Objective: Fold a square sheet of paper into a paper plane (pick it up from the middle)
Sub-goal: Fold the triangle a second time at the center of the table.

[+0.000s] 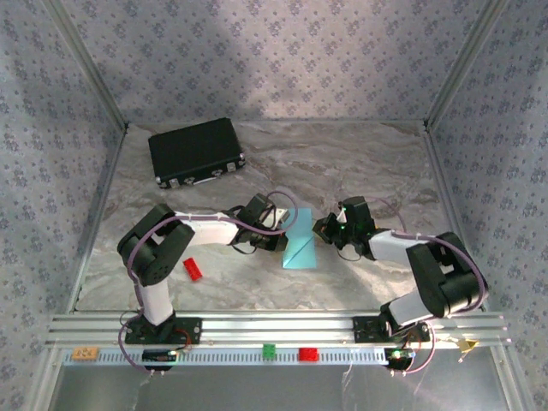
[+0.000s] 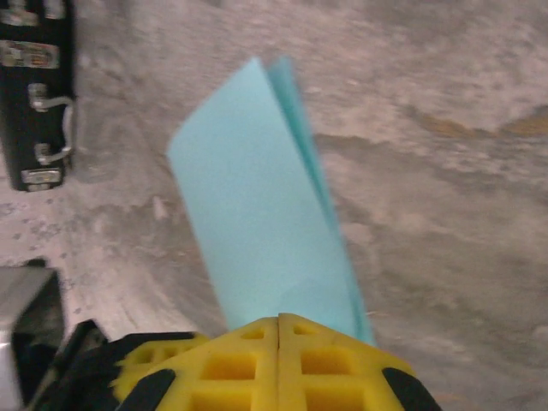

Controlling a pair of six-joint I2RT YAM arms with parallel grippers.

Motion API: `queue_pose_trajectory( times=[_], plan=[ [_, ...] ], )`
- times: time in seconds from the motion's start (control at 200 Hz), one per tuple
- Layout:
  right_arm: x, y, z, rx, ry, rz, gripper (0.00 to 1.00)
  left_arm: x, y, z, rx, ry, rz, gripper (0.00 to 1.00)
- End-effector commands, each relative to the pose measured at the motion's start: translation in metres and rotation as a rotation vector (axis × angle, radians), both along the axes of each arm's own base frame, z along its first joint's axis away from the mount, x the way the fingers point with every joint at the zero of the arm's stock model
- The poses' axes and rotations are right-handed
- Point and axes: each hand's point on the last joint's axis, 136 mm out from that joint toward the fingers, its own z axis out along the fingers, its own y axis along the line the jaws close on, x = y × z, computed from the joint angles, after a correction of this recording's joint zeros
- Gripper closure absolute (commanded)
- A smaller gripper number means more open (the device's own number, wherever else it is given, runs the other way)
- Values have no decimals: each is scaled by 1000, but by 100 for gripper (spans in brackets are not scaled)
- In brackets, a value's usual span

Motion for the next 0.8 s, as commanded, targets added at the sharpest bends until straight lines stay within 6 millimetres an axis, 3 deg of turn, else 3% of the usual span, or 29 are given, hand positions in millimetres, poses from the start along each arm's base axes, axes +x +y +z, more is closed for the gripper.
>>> queue_pose_trajectory(
  times=[0.0,0.295,0.61,0.8],
  plan=[
    [-5,10,13,-18,-32,45,94,-12,18,-22,95,43,-1,100],
    [-19,44,-4,-14,24,146,95,-12,18,-22,94,45,0,100],
    [-35,24,-51,-73,142,107,96,-11,17,-19,89,41,2,100],
    [-41,19,-59,-82,164,93,96,-3,15,6,52,14,17,95]
  ],
)
